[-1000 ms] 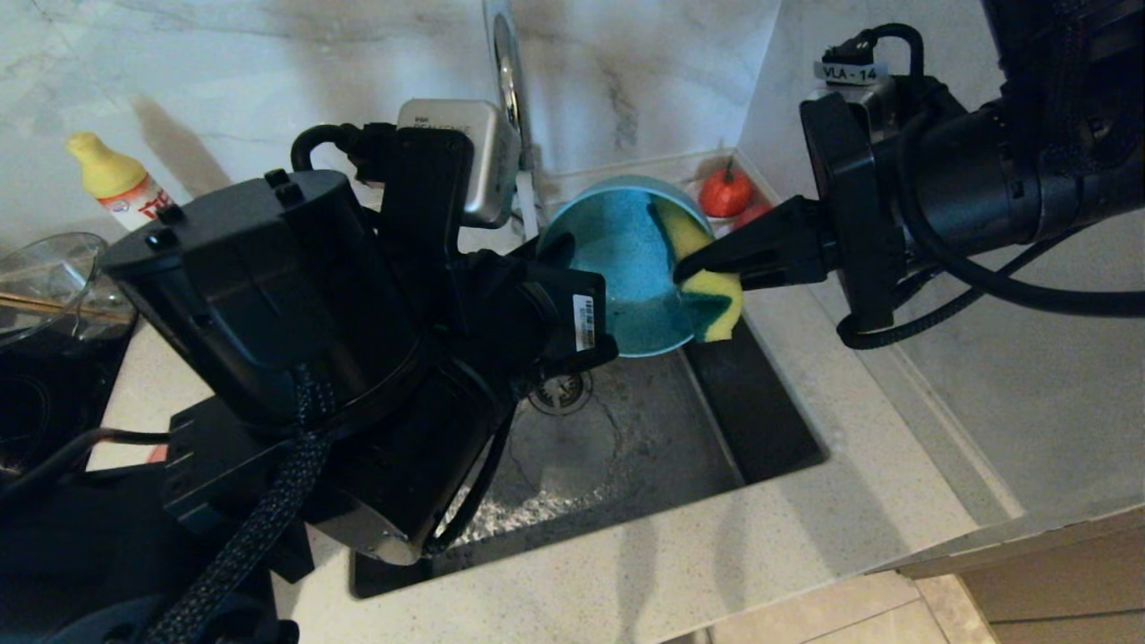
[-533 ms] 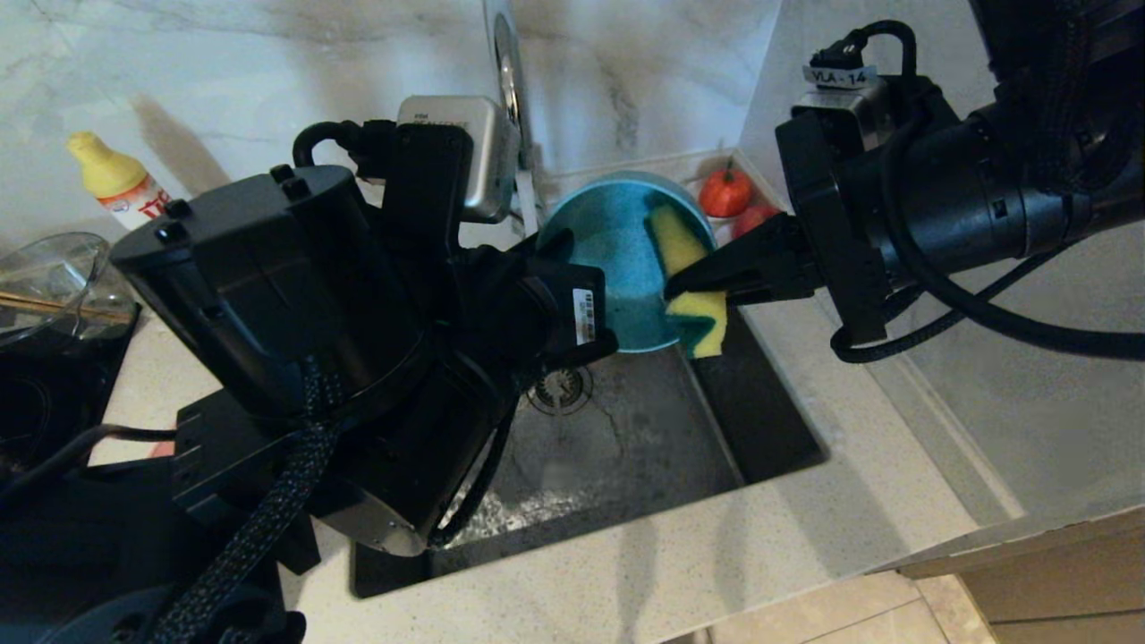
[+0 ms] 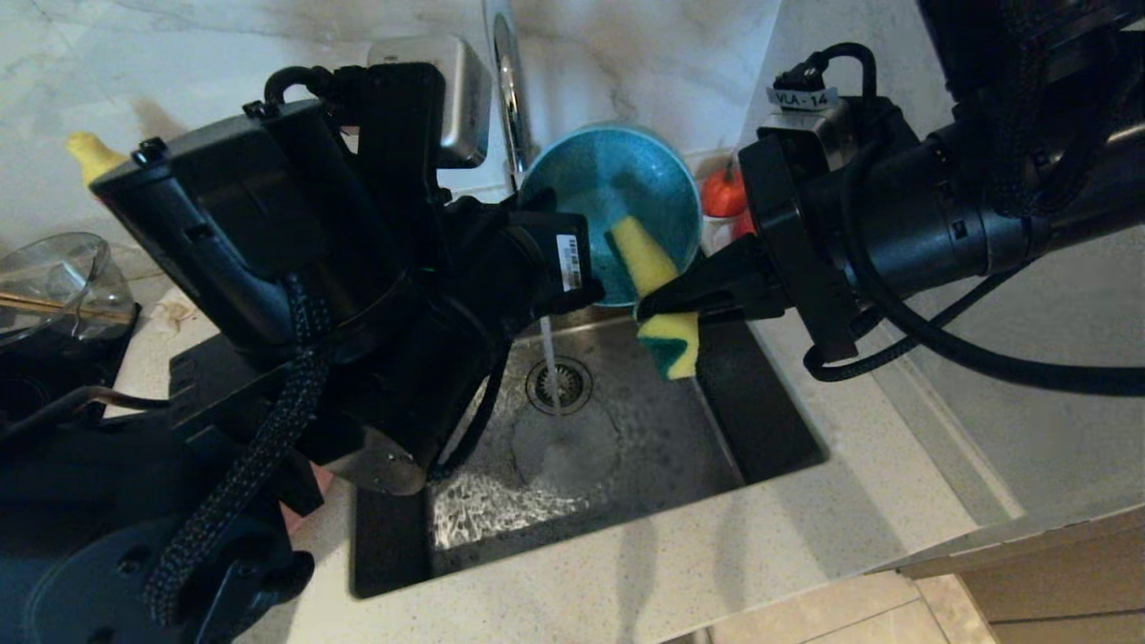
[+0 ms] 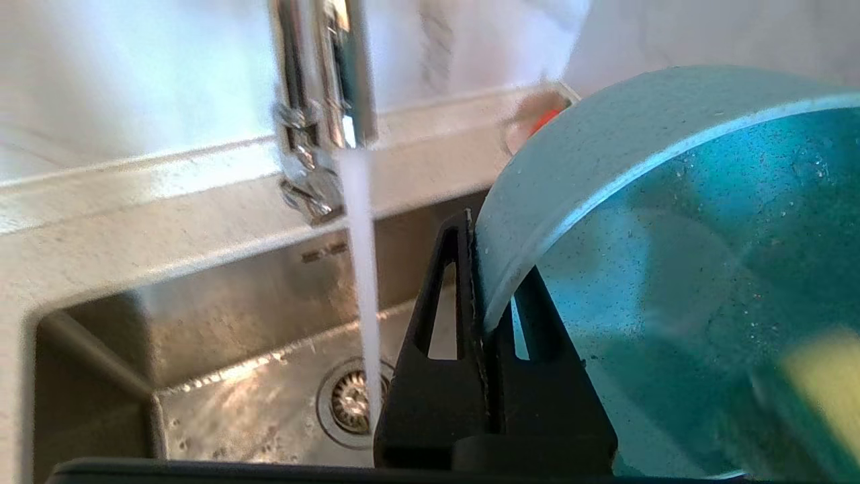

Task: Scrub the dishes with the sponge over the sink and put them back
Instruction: Wipe the bowl

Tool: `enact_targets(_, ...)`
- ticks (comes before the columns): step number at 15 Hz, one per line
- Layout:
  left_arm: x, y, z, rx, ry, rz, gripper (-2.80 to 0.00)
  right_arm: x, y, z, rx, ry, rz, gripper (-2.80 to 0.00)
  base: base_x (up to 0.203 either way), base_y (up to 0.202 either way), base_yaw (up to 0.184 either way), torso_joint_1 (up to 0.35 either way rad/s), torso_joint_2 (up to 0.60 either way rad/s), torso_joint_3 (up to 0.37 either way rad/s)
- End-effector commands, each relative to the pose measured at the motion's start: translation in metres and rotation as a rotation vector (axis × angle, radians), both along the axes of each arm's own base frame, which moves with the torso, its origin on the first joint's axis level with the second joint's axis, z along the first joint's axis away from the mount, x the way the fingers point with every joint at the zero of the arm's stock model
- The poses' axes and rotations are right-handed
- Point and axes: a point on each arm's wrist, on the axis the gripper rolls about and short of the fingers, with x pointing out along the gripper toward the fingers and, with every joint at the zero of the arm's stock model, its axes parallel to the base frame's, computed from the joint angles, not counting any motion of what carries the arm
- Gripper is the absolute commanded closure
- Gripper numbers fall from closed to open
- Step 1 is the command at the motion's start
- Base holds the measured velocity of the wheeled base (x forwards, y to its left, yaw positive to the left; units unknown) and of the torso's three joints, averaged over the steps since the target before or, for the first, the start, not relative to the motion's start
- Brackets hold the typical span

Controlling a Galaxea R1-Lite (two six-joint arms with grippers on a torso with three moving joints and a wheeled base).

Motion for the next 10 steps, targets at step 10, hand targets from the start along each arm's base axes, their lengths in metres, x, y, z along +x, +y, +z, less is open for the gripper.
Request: enact_targets(10, -0.002, 0.002, -0.01, 0.018, 0.015, -0.003, 0.0, 0.004, 0.0, 0.003, 0.031, -0.025, -0.013, 0.0, 0.0, 0.0, 0.0, 0.0, 0.0, 0.0)
